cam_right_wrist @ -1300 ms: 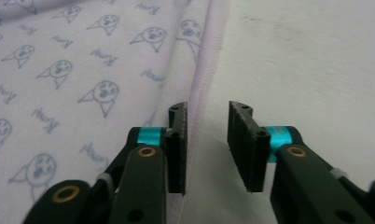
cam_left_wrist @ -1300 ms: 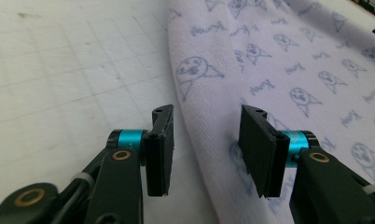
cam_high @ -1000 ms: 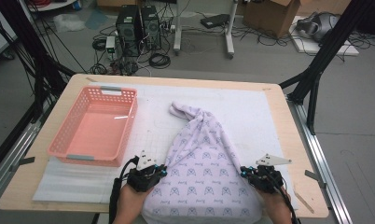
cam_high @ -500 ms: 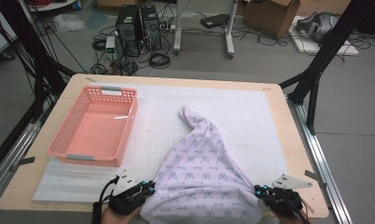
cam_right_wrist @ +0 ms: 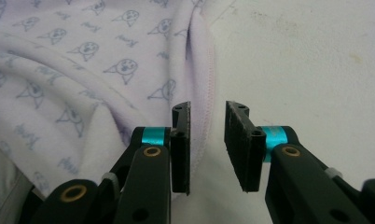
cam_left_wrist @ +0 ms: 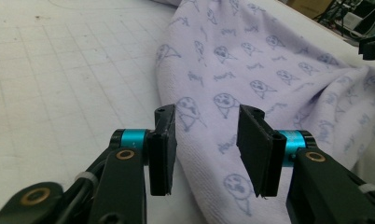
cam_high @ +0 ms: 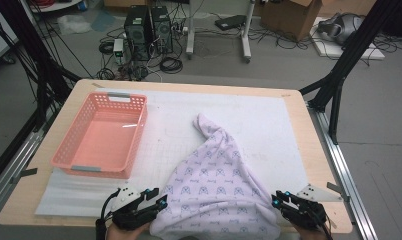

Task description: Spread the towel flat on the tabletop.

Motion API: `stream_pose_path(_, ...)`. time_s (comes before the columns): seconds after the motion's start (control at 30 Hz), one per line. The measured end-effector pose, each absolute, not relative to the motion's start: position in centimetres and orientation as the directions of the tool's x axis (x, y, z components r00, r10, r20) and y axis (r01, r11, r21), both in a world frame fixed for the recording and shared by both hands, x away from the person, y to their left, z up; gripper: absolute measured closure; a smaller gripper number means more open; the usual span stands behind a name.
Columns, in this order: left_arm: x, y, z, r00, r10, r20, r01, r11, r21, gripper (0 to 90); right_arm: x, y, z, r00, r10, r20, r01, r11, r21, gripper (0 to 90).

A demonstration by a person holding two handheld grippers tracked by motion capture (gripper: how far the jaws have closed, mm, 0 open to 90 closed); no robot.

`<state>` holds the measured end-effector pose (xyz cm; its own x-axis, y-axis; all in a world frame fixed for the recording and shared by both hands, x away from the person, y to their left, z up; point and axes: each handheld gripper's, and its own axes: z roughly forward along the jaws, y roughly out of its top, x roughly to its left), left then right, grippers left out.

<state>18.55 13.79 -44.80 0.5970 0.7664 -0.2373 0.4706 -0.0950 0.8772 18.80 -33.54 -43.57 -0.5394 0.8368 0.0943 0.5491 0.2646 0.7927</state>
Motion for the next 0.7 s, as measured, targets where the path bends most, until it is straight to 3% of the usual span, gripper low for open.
stream_pose_path(0.27,19.0,13.7,-44.9,0.608,0.761,-0.225,0.456,-0.103,0.884,56.0,20.4,-33.2,-43.6,-0.544,0.835,0.083,0.527,0.263,0.808,61.6)
stream_pose_path(0.47,19.3,13.5,-44.9,0.614,0.754,-0.234,0.454,-0.095,0.886,56.1,25.3,-32.1,-43.4,-0.531,0.845,0.064,0.548,0.285,0.786,61.6)
stream_pose_path(0.7,19.5,13.6,-45.1,0.604,0.758,-0.247,0.469,-0.087,0.879,56.2,29.8,-27.2,-44.1,-0.568,0.822,0.045,0.587,0.367,0.722,56.4)
